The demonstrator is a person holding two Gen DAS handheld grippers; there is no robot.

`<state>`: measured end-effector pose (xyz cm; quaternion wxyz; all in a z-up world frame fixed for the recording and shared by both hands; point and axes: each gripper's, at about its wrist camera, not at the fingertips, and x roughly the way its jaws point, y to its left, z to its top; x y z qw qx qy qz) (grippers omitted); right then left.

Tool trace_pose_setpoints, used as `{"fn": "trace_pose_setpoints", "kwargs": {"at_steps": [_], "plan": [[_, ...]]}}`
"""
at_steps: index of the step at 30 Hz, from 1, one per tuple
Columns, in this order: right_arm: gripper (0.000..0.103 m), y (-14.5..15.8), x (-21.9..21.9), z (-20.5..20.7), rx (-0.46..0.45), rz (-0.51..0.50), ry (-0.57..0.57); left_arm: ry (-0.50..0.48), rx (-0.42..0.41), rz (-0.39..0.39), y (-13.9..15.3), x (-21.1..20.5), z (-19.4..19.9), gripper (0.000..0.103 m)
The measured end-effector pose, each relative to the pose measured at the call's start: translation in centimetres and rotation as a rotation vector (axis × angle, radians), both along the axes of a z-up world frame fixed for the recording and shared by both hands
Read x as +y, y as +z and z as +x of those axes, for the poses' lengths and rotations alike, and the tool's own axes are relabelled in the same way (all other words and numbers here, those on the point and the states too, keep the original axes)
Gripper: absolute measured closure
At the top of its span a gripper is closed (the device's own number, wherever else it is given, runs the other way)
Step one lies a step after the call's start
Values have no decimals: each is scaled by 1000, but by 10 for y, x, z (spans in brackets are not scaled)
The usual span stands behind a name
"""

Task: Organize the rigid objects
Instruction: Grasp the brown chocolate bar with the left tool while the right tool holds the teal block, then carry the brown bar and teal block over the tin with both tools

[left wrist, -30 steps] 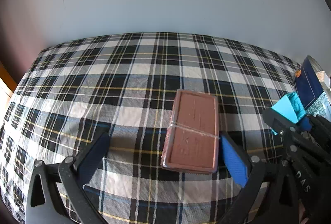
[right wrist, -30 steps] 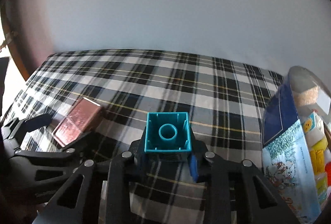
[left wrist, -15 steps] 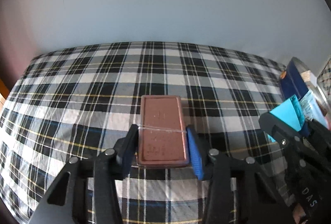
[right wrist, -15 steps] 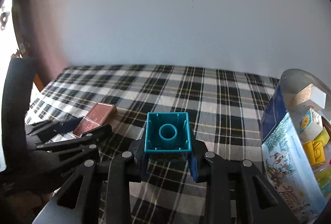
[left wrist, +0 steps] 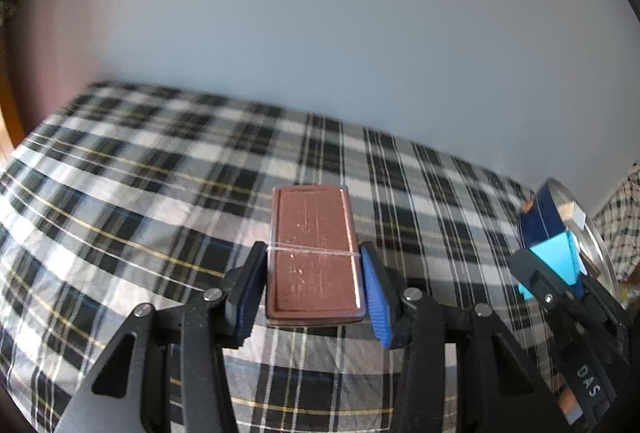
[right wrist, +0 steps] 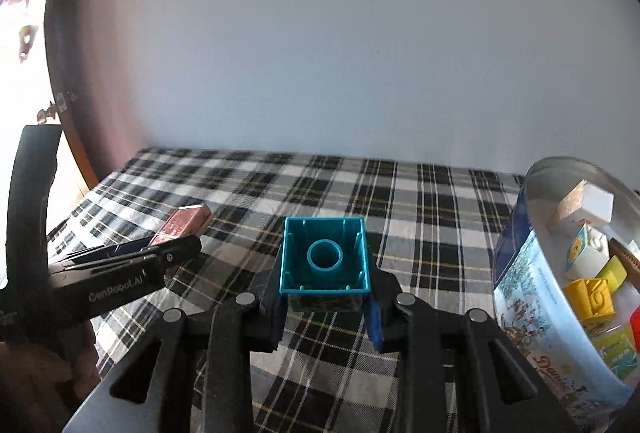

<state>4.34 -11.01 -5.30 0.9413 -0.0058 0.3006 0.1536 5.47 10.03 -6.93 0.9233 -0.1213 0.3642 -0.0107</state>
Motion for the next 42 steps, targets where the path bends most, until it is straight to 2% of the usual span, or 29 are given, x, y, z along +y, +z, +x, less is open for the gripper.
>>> {"fn": "trace_pose_setpoints", "kwargs": {"at_steps": [8, 14, 27, 42], "plan": [[69, 11, -4, -19, -100, -20, -11, 82, -145, 117, 21, -11, -20, 58], [69, 12, -11, -28, -113, -24, -29, 85, -187, 172, 27, -23, -26, 58], [69, 15, -26, -52, -137, -45, -38, 61, -245, 205, 36, -54, -45, 58], [69, 18, -70, -74, -152, -40, -92, 9, -289, 236, 42, -99, -69, 58]]}}
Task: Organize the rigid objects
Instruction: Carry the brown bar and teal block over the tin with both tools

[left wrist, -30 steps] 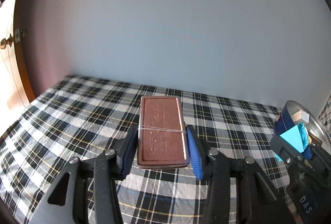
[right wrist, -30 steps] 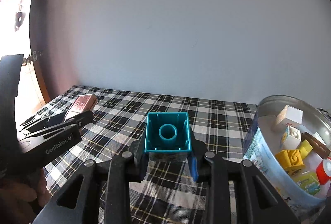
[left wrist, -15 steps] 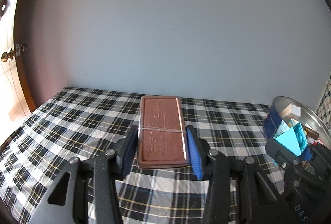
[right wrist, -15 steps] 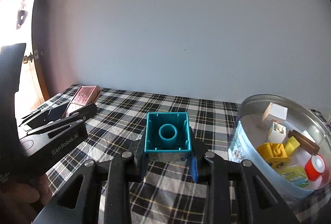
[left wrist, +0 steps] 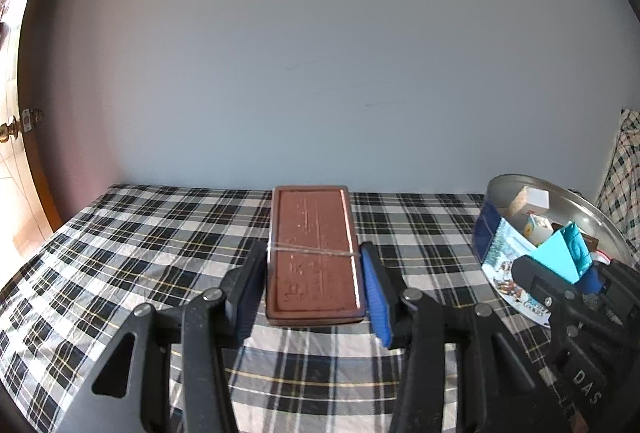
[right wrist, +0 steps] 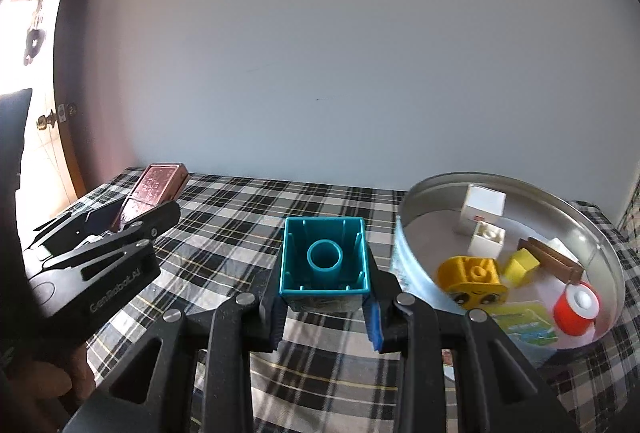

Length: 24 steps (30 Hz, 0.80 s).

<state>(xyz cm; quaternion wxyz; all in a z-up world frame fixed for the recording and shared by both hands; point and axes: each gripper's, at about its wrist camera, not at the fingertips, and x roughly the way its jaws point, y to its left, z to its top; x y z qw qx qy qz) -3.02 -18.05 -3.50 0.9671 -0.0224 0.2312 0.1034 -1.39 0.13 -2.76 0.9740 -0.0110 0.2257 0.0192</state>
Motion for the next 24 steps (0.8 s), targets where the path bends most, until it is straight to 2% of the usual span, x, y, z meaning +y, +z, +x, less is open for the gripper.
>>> {"fn": "trace_pose_setpoints", "kwargs": {"at_steps": [12, 24], "plan": [[69, 3, -40, -17, -48, -28, -49, -50, -6, -42, 2, -38, -11, 58], [69, 8, -83, -27, -93, -54, -113, -128, -28, -24, 4, -94, -14, 58]]}}
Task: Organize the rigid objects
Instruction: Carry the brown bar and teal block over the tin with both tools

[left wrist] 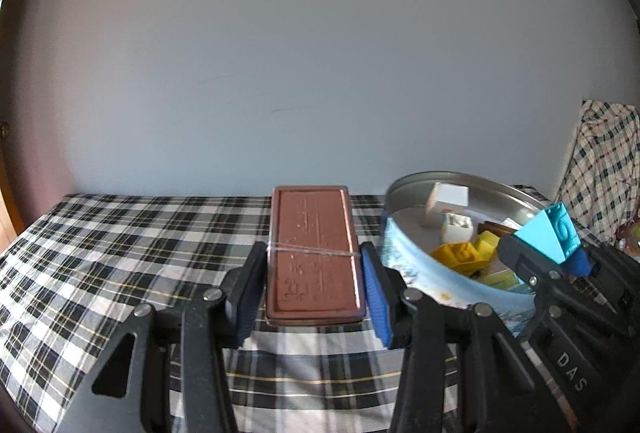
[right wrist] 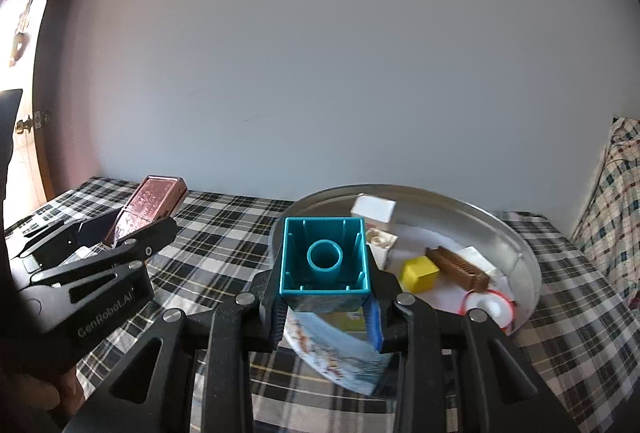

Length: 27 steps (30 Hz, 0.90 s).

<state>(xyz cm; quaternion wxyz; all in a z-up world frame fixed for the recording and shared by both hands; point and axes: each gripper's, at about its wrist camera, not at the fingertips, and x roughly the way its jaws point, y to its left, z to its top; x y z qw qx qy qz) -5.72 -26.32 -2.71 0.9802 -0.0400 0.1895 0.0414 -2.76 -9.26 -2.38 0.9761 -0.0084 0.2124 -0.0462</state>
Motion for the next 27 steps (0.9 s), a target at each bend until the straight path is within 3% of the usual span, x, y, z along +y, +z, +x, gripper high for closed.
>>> {"fn": "trace_pose_setpoints", "kwargs": {"at_steps": [27], "plan": [[69, 12, -87, 10, -52, 9, -197, -129, -35, 28, 3, -93, 15, 58]]}}
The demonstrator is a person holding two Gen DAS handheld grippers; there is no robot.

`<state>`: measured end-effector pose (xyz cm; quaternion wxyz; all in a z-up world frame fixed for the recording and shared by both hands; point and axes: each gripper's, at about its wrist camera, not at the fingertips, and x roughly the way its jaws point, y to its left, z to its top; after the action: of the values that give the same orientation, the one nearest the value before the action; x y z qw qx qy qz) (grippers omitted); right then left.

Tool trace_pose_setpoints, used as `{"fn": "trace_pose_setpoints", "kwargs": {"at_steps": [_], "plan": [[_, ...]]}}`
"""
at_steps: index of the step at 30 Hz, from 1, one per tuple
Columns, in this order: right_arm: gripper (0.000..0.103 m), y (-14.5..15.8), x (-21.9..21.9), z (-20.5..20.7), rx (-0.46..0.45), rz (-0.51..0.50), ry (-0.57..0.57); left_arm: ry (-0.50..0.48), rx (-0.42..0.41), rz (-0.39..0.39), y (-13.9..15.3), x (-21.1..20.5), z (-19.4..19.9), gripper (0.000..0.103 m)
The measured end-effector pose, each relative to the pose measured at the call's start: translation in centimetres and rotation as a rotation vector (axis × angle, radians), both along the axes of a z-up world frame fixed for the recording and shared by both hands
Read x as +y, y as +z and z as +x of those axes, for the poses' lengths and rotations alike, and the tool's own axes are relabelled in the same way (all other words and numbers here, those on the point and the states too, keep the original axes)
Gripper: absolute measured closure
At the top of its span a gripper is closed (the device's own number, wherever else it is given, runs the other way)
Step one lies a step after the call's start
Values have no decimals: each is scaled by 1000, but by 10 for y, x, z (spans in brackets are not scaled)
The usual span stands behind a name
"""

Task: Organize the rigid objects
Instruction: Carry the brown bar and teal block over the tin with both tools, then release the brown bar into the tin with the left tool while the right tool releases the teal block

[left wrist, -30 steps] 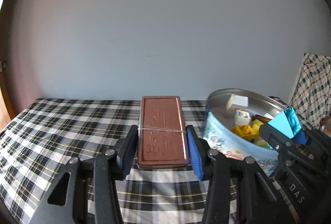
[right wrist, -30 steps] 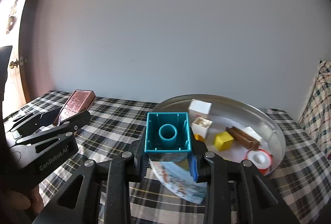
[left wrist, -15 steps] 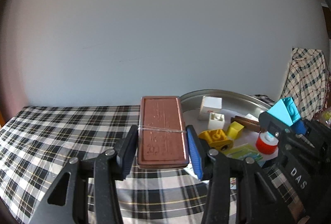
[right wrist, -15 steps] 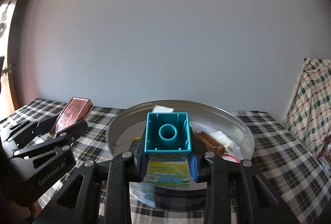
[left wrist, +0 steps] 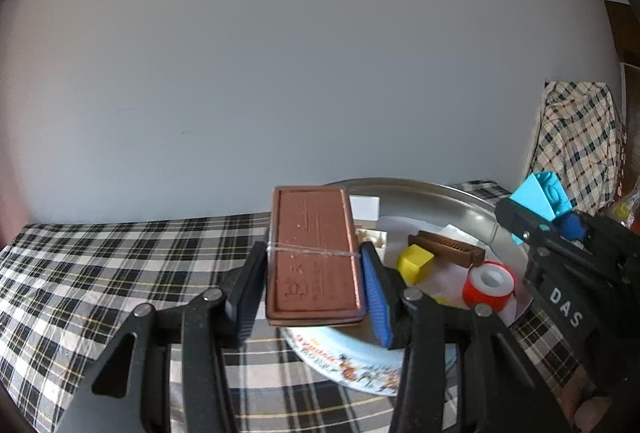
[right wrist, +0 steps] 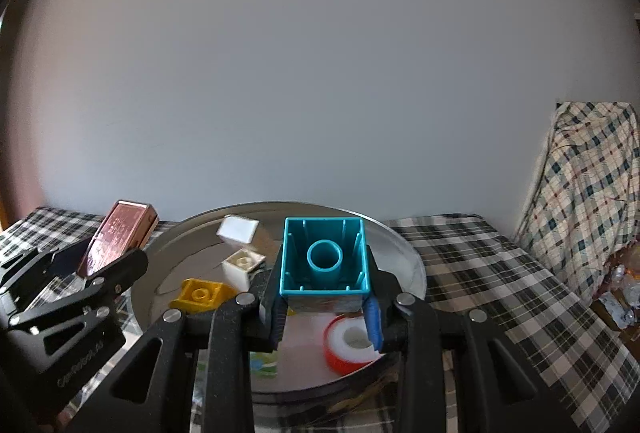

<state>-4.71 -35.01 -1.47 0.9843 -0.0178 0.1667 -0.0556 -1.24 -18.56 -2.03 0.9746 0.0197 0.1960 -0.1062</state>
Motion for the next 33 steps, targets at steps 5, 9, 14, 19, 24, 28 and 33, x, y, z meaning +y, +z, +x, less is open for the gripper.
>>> {"fn": "trace_pose_setpoints", "kwargs": {"at_steps": [5, 9, 14, 19, 24, 28, 33], "plan": [[69, -1, -12, 12, 3, -19, -43, -21, 4, 2, 0, -16, 8, 58], [69, 0, -17, 23, 5, -20, -68, -27, 15, -2, -1, -27, 15, 58], [69, 1, -31, 40, 11, -6, -89, -31, 37, -14, -2, -36, 27, 58], [69, 2, -37, 53, 19, 2, -93, -31, 83, -34, -3, -44, 42, 58], [69, 6, -43, 66, 22, 10, -86, -25, 134, -50, 1, -48, 56, 58], [69, 9, -46, 78, 50, 15, -84, -15, 170, -18, 5, -57, 66, 58], [69, 9, -46, 87, 87, 13, -73, -26, 225, -5, 10, -63, 75, 58]]}}
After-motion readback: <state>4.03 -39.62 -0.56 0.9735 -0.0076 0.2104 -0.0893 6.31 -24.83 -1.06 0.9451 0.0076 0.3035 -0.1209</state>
